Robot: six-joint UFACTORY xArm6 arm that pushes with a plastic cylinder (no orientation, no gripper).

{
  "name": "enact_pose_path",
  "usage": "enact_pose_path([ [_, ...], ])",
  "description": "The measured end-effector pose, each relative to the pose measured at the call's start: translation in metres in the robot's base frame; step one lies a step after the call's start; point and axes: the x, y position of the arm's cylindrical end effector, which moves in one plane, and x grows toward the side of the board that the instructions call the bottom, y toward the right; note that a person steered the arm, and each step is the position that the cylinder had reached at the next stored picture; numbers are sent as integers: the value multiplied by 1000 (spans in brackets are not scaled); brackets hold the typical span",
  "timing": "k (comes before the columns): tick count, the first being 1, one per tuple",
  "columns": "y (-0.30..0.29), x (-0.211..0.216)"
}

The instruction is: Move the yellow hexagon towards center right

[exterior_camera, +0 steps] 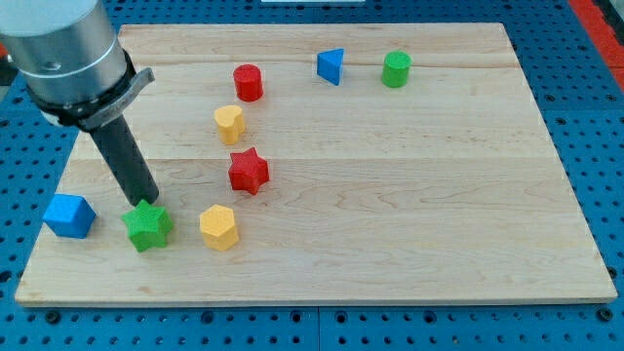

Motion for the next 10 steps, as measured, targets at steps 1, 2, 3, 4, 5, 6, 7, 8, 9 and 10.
enact_pose_path([
  [1, 3, 14],
  [2, 6, 29],
  [3, 35, 32],
  [4, 68, 36],
  [5, 101, 38],
  [6, 129, 38],
  [7, 164, 41],
  [8, 163, 64],
  [9, 181, 79],
  [10, 201, 79],
])
